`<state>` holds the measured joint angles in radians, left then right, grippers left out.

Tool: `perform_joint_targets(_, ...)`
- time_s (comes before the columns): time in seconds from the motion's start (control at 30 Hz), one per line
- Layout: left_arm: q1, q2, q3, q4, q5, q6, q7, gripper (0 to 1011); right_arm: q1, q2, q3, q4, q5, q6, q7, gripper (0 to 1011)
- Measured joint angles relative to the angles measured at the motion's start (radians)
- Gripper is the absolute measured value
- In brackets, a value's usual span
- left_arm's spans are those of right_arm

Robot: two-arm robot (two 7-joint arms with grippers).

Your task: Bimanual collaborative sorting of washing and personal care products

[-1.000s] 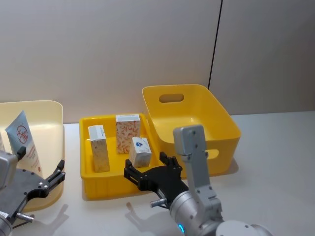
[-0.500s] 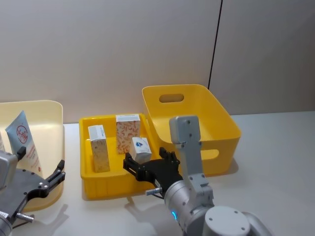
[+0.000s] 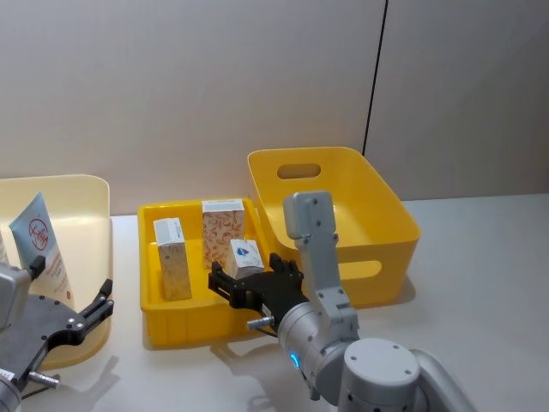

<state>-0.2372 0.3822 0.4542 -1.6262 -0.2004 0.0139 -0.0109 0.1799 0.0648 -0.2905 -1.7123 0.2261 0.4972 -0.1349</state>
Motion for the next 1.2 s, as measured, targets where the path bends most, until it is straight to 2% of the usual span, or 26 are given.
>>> perform_joint_targets(0.37,0.000,0.000,0.000,0.000,0.000,0.000,0.000,1003,0.049,-0.014,-0.003,0.066,0.001,0.033,0.024,1001)
perform_joint_targets(0.8,0.000,0.000,0.000,0.000,0.000,0.000,0.000,1003,0.080,-0.027,-0.008,0.112,-0.013,0.044,0.028,1001)
perform_joint_targets(1.03,0.000,0.000,0.000,0.000,0.000,0.000,0.000,1002,0.089,-0.031,-0.010,0.125,-0.019,0.046,0.029,864)
perform_joint_targets(1.07,0.000,0.000,0.000,0.000,0.000,0.000,0.000,1003,0.090,-0.031,-0.010,0.127,-0.020,0.047,0.029,811)
perform_joint_targets(1.17,0.000,0.000,0.000,0.000,0.000,0.000,0.000,1003,0.092,-0.032,-0.010,0.131,-0.021,0.047,0.029,756)
perform_joint_targets(1.2,0.000,0.000,0.000,0.000,0.000,0.000,0.000,1003,0.092,-0.032,-0.010,0.132,-0.021,0.047,0.029,700)
